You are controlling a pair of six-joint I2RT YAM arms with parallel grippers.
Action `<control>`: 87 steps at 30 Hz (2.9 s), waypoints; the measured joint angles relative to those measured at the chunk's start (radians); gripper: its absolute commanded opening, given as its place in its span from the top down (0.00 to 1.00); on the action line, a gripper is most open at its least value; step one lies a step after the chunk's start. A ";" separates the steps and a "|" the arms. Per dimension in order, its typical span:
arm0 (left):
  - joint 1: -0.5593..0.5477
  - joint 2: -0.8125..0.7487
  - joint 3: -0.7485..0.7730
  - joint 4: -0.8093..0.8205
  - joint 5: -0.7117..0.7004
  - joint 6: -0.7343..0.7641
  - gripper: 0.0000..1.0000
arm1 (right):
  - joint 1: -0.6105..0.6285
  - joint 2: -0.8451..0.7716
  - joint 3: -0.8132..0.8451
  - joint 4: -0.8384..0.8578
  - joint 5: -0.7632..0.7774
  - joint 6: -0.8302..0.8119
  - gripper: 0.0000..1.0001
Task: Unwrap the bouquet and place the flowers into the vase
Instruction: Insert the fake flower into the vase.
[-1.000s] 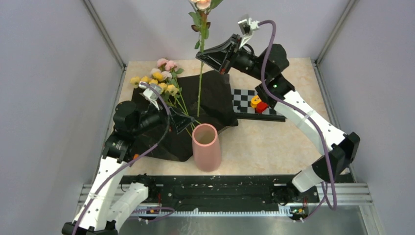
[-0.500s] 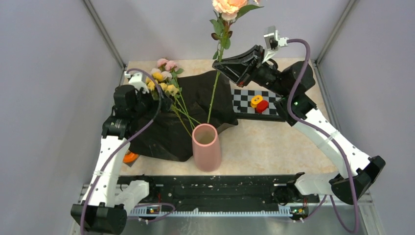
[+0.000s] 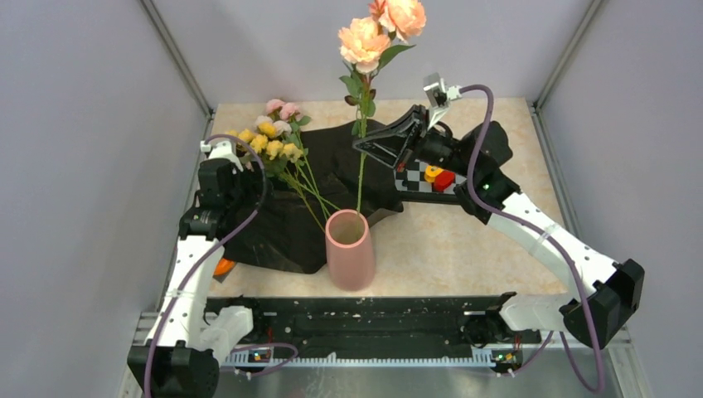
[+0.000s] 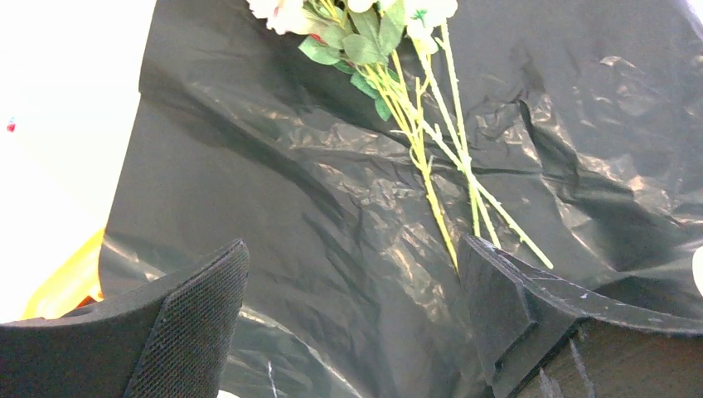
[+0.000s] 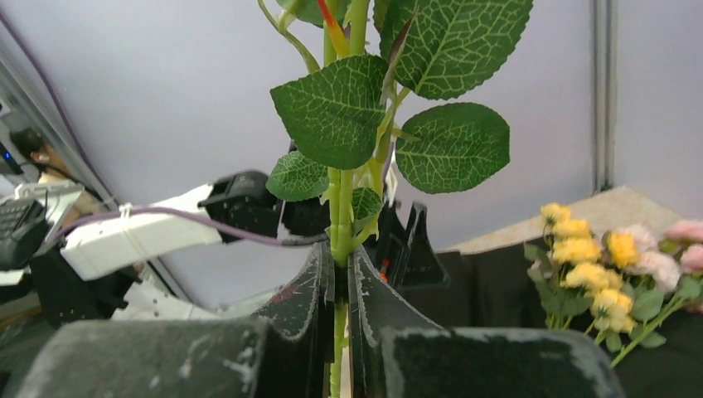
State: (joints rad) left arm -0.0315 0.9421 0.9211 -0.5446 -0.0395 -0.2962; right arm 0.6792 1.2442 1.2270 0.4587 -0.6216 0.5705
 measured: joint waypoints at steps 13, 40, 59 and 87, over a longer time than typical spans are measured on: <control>0.000 -0.002 -0.016 0.021 -0.063 0.012 0.01 | 0.098 -0.047 -0.250 0.031 -0.016 -0.091 1.00; 0.000 -0.002 -0.032 0.021 -0.059 0.013 0.01 | 0.157 -0.058 -0.433 0.103 0.076 -0.151 0.86; 0.000 -0.002 -0.034 0.021 -0.051 0.013 0.01 | 0.157 -0.064 -0.448 0.073 0.079 -0.148 0.65; 0.000 -0.002 -0.042 0.021 -0.029 0.012 0.01 | 0.157 -0.153 -0.448 -0.040 0.126 -0.153 0.23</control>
State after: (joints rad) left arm -0.0315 0.9405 0.8795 -0.5240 -0.0685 -0.2844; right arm 0.8360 1.0908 0.7788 0.4183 -0.4961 0.4179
